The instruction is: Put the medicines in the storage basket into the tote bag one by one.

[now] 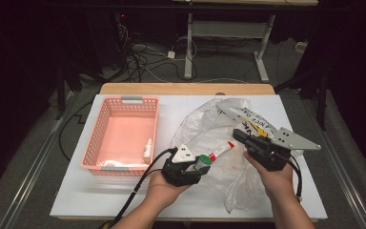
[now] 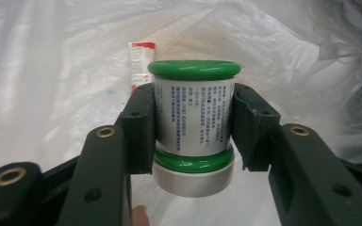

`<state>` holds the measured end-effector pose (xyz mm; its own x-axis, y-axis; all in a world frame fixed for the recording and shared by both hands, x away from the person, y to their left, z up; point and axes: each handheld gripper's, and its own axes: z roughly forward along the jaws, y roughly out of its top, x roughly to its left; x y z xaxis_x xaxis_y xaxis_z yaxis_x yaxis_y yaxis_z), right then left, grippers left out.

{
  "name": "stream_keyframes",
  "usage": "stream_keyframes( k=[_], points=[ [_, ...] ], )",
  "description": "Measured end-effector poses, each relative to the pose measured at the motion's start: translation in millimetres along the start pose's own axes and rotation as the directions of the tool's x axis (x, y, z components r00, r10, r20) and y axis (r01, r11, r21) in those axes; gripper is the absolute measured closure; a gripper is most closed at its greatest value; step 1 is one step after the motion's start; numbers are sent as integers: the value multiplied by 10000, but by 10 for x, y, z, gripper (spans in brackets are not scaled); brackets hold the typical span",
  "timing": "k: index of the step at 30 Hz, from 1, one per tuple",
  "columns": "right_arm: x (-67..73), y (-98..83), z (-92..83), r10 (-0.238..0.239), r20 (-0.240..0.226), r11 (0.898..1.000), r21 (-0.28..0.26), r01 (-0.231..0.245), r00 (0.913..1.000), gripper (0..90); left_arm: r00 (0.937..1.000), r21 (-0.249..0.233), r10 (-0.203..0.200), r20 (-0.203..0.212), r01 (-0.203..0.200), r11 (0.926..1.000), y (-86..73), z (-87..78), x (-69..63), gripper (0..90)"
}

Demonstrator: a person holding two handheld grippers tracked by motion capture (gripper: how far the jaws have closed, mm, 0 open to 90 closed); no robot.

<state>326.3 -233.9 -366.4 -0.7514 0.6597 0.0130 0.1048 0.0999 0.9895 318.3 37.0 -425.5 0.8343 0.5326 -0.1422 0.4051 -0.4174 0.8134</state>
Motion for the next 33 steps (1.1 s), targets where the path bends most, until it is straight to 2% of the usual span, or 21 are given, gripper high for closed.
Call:
stream_keyframes(
  k=[5, 19, 27, 33],
  points=[
    [-3, 0, -2, -11, -10, 10000, -7, 11, 10000, 900, 9999, 13, 78, 139, -78, 10000, 72, 155, -25, 537],
    [-11, 2, -13, 41, 1, 9999, -92, -41, 10000, 900, 9988, 324, 476, -150, -471, 9984, 196, 578, -59, 537],
    [-16, 3, -17, 41, 6, 9999, -94, -40, 10000, 900, 9994, 215, 276, -193, -272, 9994, 271, 785, -28, 538],
    [-28, -3, -16, 58, 16, 9999, -89, -58, 10000, 900, 9969, 19, 551, -566, -550, 9985, 302, 941, -45, 537]
  ],
)
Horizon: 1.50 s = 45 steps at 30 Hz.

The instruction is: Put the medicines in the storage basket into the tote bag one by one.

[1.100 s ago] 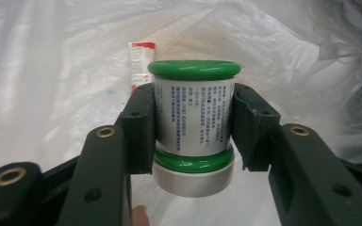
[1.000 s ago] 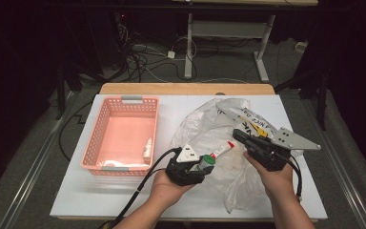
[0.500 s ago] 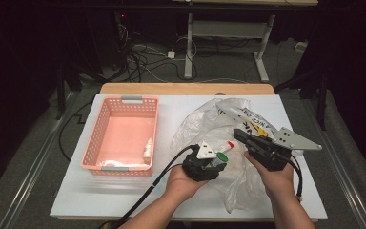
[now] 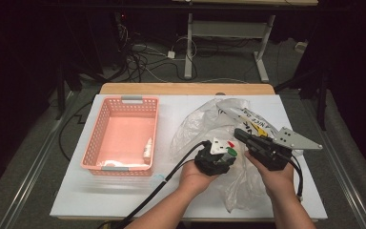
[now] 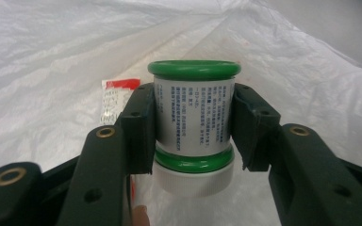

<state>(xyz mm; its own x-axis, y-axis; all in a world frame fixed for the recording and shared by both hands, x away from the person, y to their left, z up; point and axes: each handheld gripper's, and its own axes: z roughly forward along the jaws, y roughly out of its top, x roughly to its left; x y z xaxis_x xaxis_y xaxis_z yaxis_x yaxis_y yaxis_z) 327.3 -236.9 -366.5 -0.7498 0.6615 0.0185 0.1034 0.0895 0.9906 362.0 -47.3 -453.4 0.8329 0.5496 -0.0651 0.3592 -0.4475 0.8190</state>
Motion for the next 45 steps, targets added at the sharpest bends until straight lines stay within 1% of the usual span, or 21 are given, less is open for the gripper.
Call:
stream_keyframes(
  k=[10, 13, 15, 20, 22, 23, 27, 28, 30, 32, 33, 34, 35, 36, 39, 40, 41, 42, 43, 44, 45],
  points=[
    [-17, 1, -14, 26, 6, 10000, -38, -26, 10000, 900, 9997, 230, -79, -231, 84, 9997, -4, 238, 35, 537],
    [-19, 3, -17, 89, 25, 9999, -64, -89, 10000, 900, 9998, 464, 128, -125, -123, 9988, -17, 287, 63, 536],
    [-26, -1, -17, 16, 14, 10000, -31, -16, 10000, 900, 9999, 311, -163, -46, 164, 9994, -5, 313, 50, 537],
    [-24, -1, -17, 34, 16, 10000, -34, -34, 10000, 900, 10000, 496, 88, -34, -86, 9987, 8, 322, 42, 536],
    [-23, -1, -19, 61, 33, 10000, -44, -61, 10000, 900, 9999, 361, -33, -107, 37, 9993, 4, 326, 18, 536],
    [-27, -3, -19, 45, 16, 10000, -32, -45, 10000, 900, 9997, 586, 171, -155, -161, 9982, 4, 303, 18, 535],
    [-17, -6, -13, 106, 13, 9999, -3, -106, 9999, 900, 9996, 750, 252, -151, -240, 9969, 1, 284, 31, 534],
    [-17, -6, -11, 92, 15, 10000, -4, -92, 10000, 900, 10000, 632, 14, -89, -9, 9980, -2, 305, 24, 528],
    [-16, -6, -9, 99, 9, 10000, -4, -99, 10000, 900, 9999, 971, 138, -82, -130, 9952, -7, 302, 50, 526],
    [-17, -6, -11, 120, 11, 9999, -13, -120, 9999, 900, 9999, 1111, 85, -71, -77, 9938, -12, 306, 65, 487],
    [-17, -6, -13, 139, 12, 9999, -8, -139, 9999, 900, 9995, 799, -291, -155, 302, 9963, -20, 333, 43, 468],
    [-20, -6, -17, 129, 8, 9999, 0, -129, 9999, 900, 10000, 1103, 13, 79, -22, 9939, -17, 315, 62, 454],
    [-23, -6, -19, 136, 6, 9999, -4, -136, 9999, 900, 9999, 1135, 43, 149, -60, 9935, -16, 316, 64, 454],
    [-26, -6, -20, 119, 25, 9999, -37, -119, 9999, 900, 9995, 860, -298, 85, 289, 9959, -20, 335, 44, 448],
    [-30, -6, -25, 191, 36, 9998, -58, -191, 9998, 900, 9991, 810, -421, 101, 412, 9959, -21, 339, 36, 418],
    [-33, -6, -24, 173, 33, 9998, -83, -173, 9998, 900, 9999, 1055, -112, 127, 98, 9944, -16, 320, 49, 401],
    [-36, -6, -28, 137, 23, 9999, -68, -137, 9999, 900, 9999, 1077, -117, 128, 102, 9941, -13, 311, 44, 372],
    [-35, -5, -30, 167, 24, 9998, -65, -167, 9999, 900, 9999, 1261, 110, 15, -111, 9920, -7, 275, 47, 369],
    [-36, -4, -33, 168, 31, 9998, -65, -168, 9999, 900, 9998, 955, -216, 16, 213, 9952, -14, 276, 24, 352],
    [-37, -3, -34, 171, 27, 9998, -74, -171, 9998, 900, 9996, 1350, 205, 181, -228, 9906, -13, 240, 48, 320],
    [-40, -3, -36, 134, 25, 9999, -84, -133, 9999, 900, 9997, 974, -220, 136, 206, 9950, -27, 246, 14, 303]
  ],
)
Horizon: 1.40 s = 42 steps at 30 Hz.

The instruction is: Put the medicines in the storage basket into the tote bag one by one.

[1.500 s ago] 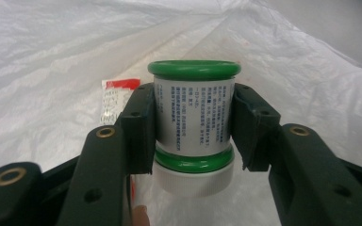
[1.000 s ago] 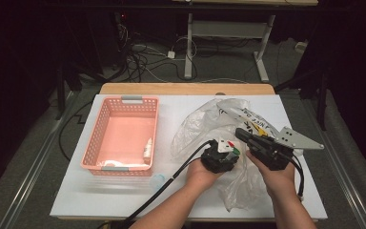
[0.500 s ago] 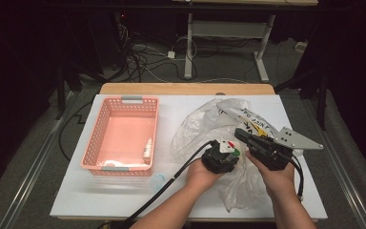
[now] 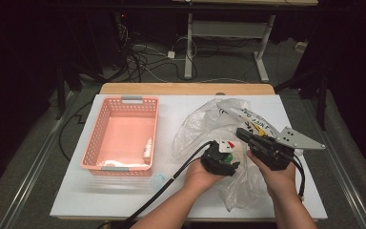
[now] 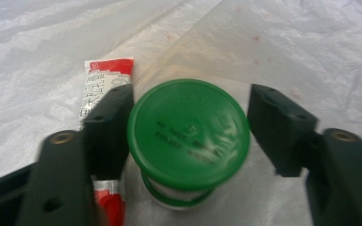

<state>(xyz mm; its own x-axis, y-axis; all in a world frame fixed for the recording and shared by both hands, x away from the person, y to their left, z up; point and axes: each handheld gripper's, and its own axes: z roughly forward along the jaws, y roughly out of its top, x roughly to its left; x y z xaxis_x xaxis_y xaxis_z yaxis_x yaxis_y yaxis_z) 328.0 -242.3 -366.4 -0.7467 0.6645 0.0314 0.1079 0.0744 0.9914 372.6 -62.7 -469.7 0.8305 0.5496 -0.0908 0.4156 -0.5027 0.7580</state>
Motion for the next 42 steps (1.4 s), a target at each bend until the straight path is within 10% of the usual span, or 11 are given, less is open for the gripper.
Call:
stream_keyframes(
  k=[21, 42],
  points=[
    [20, 14, -2, -94, 28, 10000, 20, 94, 10000, 900, 9995, -194, -67, 300, 73, 9998, -419, -510, -59, 4],
    [25, 14, -13, -133, 110, 9999, 55, 132, 9999, 900, 9998, -763, -136, 151, 147, 9970, -785, -1193, -70, 0]
  ],
)
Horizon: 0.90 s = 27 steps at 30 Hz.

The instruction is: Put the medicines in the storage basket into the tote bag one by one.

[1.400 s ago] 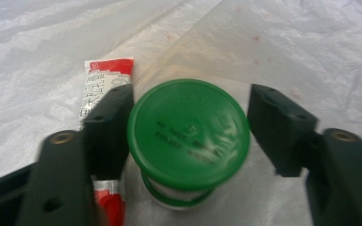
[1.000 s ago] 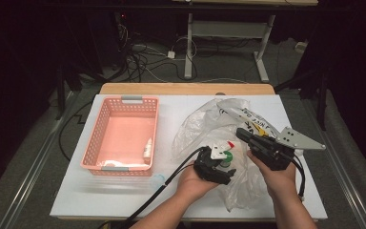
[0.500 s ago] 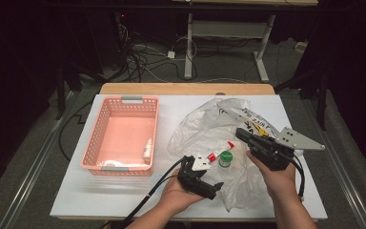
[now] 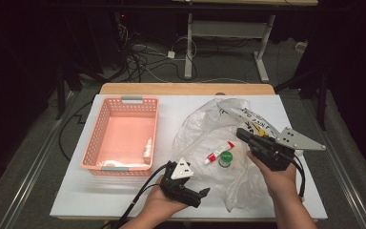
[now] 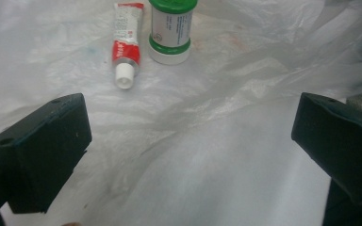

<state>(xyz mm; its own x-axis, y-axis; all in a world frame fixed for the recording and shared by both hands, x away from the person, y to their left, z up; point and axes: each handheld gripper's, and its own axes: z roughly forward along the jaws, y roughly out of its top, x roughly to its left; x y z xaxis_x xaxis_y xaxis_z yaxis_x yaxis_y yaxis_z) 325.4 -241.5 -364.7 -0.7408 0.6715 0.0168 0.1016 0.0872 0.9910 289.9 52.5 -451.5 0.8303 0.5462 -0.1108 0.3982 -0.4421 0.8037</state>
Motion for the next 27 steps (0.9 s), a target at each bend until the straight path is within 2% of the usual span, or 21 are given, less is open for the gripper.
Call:
stream_keyframes(
  k=[4, 8, 11, 14, 17, 21, 24, 27],
  points=[
    [-4, -9, 7, 9, -6, 10000, 30, -9, 10000, 900, 9995, 93, -17, -304, 20, 10000, -43, -165, 38, 0],
    [3, -17, 20, 33, 18, 10000, 86, -33, 10000, 900, 9987, -127, -343, -378, 338, 9993, -92, -300, 112, 0],
    [8, -10, 12, 34, 15, 10000, 63, -34, 10000, 900, 9981, -240, -304, -531, 291, 9993, -89, -403, 152, 0],
    [-1, -2, -5, 29, 33, 10000, 14, -29, 10000, 900, 9965, -498, -496, -676, 463, 9977, -79, -513, 213, 0],
    [-12, -7, -10, 71, 41, 10000, 1, -71, 10000, 900, 9932, -672, -685, -936, 624, 9958, -73, -611, 289, 0],
    [-9, -7, -8, 78, 40, 10000, -9, -78, 10000, 900, 9862, -641, -900, -1388, 818, 9946, -101, -703, 406, 0],
    [-13, -6, -9, 59, 40, 10000, -5, -59, 10000, 900, 9789, -630, -1044, -1757, 946, 9935, -133, -763, 503, 0],
    [-25, -8, -12, 20, 57, 10000, -15, -20, 10000, 900, 9715, -725, -1352, -1946, 1232, 9897, -169, -827, 607, 0]
  ],
)
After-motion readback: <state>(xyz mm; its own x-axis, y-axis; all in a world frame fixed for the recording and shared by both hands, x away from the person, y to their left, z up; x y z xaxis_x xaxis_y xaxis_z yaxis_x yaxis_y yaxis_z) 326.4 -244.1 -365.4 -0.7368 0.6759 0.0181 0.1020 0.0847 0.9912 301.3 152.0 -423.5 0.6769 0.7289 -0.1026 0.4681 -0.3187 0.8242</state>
